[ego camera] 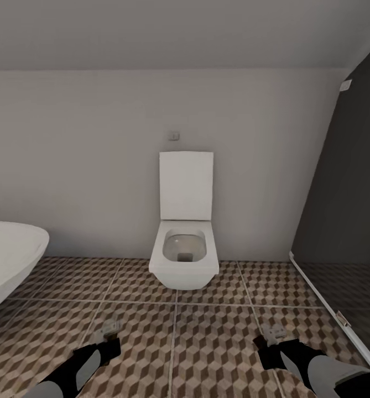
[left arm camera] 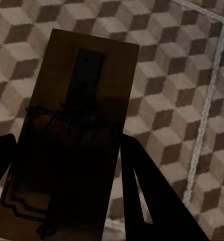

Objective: Take the four mousetraps from the cabinet in the bathroom and place them on the bathroom floor. Make sure all four end up on the same floor surface, and ensure that at least two of them are either under or directly next to the same bathroom sink.

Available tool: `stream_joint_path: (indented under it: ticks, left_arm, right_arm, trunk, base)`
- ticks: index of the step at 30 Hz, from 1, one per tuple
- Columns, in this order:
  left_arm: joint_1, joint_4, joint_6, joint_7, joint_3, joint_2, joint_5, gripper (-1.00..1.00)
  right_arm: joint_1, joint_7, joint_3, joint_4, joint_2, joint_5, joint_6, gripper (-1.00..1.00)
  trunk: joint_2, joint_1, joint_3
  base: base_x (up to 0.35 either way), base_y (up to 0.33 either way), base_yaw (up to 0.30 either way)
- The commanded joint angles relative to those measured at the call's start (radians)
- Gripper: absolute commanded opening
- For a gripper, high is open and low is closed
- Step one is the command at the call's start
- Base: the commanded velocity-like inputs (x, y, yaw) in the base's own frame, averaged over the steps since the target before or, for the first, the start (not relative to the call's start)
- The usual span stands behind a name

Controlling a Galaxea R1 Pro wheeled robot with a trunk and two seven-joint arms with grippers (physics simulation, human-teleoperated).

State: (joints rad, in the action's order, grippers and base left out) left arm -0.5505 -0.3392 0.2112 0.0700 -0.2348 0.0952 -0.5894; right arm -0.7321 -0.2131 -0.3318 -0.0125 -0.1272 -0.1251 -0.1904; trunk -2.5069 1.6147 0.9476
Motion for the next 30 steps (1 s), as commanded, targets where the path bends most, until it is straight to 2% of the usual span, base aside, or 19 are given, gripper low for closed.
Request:
stream_joint_path:
  ticks: [1,5,6,7,8,9,12,14,15,19,26,30]
  left_arm:
    - [0.000,-0.008,0.016,0.005,-0.010,0.003,-0.004,-1.00]
    - [0.000,-0.050,0.041,0.006,-0.009,0.013,0.001,-1.00]
    - [-0.001,-0.077,0.068,0.006,-0.009,0.016,0.011,-1.00]
    - [-0.003,-0.126,0.123,0.007,-0.008,0.018,0.039,-1.00]
    - [-0.006,-0.161,0.159,0.006,-0.008,0.017,0.063,-1.00]
    - [-0.008,-0.211,0.204,0.006,-0.007,0.013,0.102,-1.00]
    - [-0.009,-0.272,0.246,0.006,-0.006,0.005,0.169,-1.00]
    - [-0.011,-0.285,0.255,0.005,-0.006,0.003,0.191,-1.00]
    - [-0.011,-0.287,0.256,0.004,-0.006,0.002,0.194,-1.00]
    - [-0.013,-0.292,0.249,0.005,-0.006,0.002,0.204,-1.00]
    - [-0.014,-0.297,0.240,0.005,-0.006,0.002,0.208,-1.00]
    - [-0.014,-0.319,0.239,0.006,-0.006,0.000,0.209,-1.00]
  right_arm:
    - [-0.001,0.015,-0.007,-0.001,0.005,-0.013,-0.003,-1.00]
    - [-0.002,0.096,-0.002,0.038,0.005,-0.014,-0.004,-1.00]
    - [-0.001,0.135,0.010,0.080,0.005,-0.014,-0.007,-1.00]
    - [-0.001,0.199,0.046,0.160,0.009,-0.018,-0.031,-1.00]
    - [-0.001,0.235,0.074,0.213,0.013,-0.023,-0.064,-1.00]
    - [-0.002,0.271,0.112,0.283,0.019,-0.028,-0.129,-1.00]
    - [-0.001,0.306,0.148,0.381,0.035,-0.031,-0.200,-1.00]
    - [-0.001,0.314,0.156,0.410,0.041,-0.032,-0.204,-1.00]
    - [-0.001,0.316,0.157,0.413,0.042,-0.032,-0.199,-1.00]
    - [-0.001,0.320,0.161,0.401,0.047,-0.035,-0.102,-1.00]
    - [-0.001,0.322,0.162,0.273,0.049,-0.036,0.055,-1.00]
    - [-0.001,0.322,0.163,0.243,0.049,-0.036,0.094,-1.00]
  trunk:
    - [-0.001,0.000,0.005]
    - [-0.002,0.002,0.020]
    - [-0.002,0.002,0.024]
    - [-0.002,0.003,0.028]
    - [-0.002,0.003,0.032]
    - [-0.003,0.004,0.036]
    - [-0.003,0.005,0.048]
    - [-0.004,0.006,0.055]
    - [-0.004,0.006,0.059]
    - [-0.005,0.008,0.075]
    - [-0.007,0.011,0.102]
    - [-0.008,0.013,0.117]
  base:
    - [0.000,0.000,0.000]
    - [0.000,0.000,0.000]
    - [0.000,0.000,0.000]
    - [0.000,0.000,0.000]
    - [0.000,0.000,0.000]
    - [0.000,0.000,0.000]
    - [0.000,0.000,0.000]
    - [0.000,0.000,0.000]
    - [0.000,0.000,0.000]
    - [0.000,0.000,0.000]
    - [0.000,0.000,0.000]
    - [0.000,0.000,0.000]
